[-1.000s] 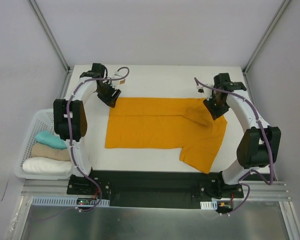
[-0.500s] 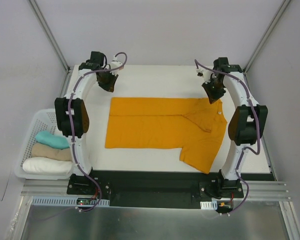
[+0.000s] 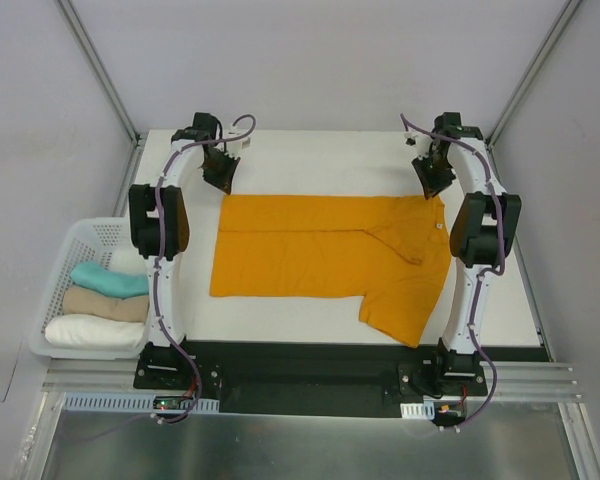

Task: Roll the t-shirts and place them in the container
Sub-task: Fold the T-shirt at the center of the board.

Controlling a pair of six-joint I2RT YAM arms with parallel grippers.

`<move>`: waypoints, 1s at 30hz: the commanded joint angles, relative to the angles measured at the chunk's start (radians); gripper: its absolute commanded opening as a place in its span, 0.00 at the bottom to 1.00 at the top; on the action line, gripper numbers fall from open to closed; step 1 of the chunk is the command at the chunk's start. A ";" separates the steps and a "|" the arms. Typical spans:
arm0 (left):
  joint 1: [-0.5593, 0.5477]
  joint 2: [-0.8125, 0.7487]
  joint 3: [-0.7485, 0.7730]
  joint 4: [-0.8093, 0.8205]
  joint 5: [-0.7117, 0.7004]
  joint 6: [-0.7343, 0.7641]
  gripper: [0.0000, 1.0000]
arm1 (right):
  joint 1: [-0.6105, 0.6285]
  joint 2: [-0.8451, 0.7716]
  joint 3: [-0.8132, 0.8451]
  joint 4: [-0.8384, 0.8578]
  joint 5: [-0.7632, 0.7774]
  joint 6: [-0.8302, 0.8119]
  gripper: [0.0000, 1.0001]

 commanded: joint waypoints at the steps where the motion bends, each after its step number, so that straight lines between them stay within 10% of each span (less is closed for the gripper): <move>1: -0.005 0.030 0.060 -0.042 -0.019 -0.049 0.00 | -0.015 0.047 0.077 0.012 0.011 0.018 0.23; 23: 0.006 0.186 0.258 -0.113 -0.255 -0.081 0.00 | -0.047 0.230 0.171 0.054 0.264 -0.011 0.11; 30: -0.004 -0.007 0.327 -0.108 -0.157 -0.162 0.11 | -0.044 -0.025 0.085 0.067 0.151 -0.004 0.33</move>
